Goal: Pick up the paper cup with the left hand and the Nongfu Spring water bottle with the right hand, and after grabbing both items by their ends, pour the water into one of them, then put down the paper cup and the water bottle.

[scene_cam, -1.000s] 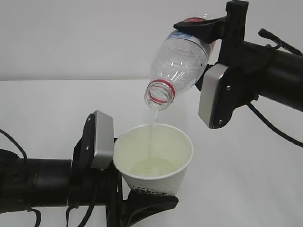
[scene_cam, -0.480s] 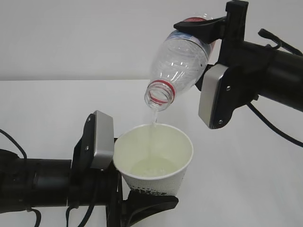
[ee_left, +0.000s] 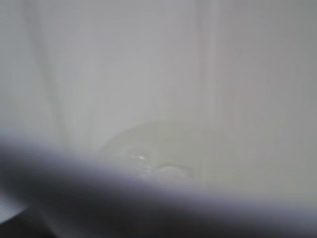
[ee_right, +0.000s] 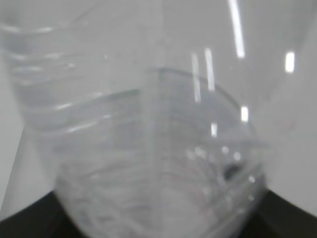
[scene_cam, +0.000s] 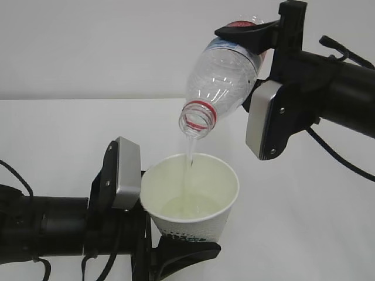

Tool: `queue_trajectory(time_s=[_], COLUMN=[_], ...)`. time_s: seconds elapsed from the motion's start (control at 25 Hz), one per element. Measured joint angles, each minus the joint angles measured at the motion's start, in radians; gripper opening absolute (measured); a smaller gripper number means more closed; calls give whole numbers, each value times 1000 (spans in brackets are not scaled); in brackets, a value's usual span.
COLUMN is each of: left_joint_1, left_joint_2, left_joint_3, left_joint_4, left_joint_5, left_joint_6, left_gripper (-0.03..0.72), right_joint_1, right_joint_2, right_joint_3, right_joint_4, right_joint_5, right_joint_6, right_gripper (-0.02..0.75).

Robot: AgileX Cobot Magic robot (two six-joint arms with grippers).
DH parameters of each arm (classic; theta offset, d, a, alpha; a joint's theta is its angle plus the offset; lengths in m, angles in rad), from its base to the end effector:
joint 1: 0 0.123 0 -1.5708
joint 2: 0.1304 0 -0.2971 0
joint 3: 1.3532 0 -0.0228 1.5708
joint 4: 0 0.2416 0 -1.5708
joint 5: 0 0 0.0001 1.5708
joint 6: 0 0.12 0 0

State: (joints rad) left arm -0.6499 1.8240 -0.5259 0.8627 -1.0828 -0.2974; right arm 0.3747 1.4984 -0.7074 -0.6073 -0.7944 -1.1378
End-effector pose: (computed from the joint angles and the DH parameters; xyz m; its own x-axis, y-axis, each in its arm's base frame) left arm 0.1917 -0.2468 0.1519 -0.0556 0.2306 -0.9715 0.9866 0.1623 -0.0180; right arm 0.2853 0.1647 0.2797 0.7131 -0.7008 0.0171 0.0075 -0.0168 -0.9998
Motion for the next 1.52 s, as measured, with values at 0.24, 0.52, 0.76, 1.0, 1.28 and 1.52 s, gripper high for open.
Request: queue_trajectory(time_s=[0.24, 0.52, 0.76, 1.0, 1.28, 1.52], left_joint_1=[0, 0, 0, 0, 0, 0], left_joint_2=[0, 0, 0, 0, 0, 0], left_joint_3=[0, 0, 0, 0, 0, 0], left_joint_4=[0, 0, 0, 0, 0, 0], left_joint_5=[0, 0, 0, 0, 0, 0], left_joint_6=[4, 5, 5, 7, 7, 7], left_gripper=[502, 502, 502, 502, 502, 502], right_joint_1=[0, 0, 0, 0, 0, 0], right_joint_2=[0, 0, 0, 0, 0, 0], right_joint_3=[0, 0, 0, 0, 0, 0], right_joint_4=[0, 1, 1, 1, 1, 3], right_joint_5=[0, 0, 0, 0, 0, 0], right_joint_6=[-1, -1, -2, -2, -2, -2], right_gripper=[476, 476, 476, 476, 476, 476])
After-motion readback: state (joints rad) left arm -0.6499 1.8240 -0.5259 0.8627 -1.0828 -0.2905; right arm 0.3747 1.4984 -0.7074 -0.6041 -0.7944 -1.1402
